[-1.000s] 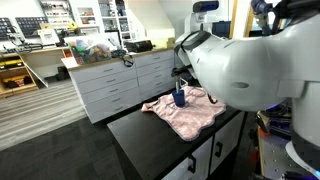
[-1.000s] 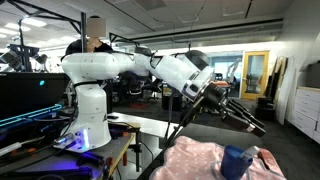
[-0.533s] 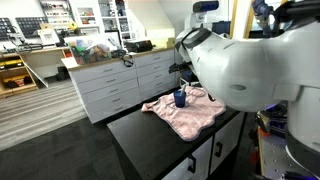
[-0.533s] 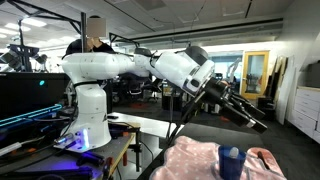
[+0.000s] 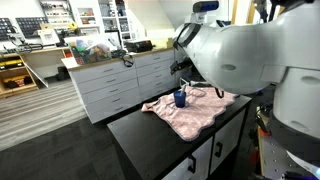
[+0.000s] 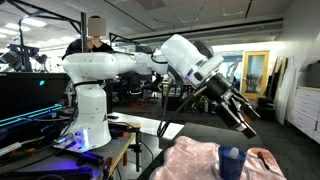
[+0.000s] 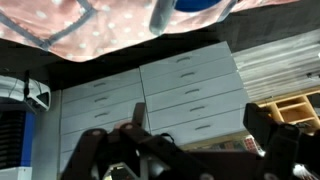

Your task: Put the sharpie in the cup

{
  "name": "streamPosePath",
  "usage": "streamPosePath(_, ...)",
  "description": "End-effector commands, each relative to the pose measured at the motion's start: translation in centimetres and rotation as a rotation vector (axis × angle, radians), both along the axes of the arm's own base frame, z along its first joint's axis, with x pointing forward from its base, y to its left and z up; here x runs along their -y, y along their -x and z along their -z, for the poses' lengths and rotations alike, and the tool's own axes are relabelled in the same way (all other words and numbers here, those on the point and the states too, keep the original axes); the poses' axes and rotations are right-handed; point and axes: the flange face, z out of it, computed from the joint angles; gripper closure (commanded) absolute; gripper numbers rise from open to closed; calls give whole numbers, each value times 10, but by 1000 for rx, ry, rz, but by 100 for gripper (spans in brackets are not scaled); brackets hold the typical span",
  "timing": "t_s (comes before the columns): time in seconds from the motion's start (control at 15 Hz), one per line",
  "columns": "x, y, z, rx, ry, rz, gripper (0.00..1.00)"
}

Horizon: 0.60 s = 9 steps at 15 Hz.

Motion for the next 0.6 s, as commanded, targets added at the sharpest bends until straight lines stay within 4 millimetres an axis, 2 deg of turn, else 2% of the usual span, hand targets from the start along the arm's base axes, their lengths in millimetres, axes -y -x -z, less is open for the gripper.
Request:
streamPosePath(0.0,12,-2,-5,-105,-108,28,0)
streamPosePath(0.53,23,-6,-6,-254,-197,74,0)
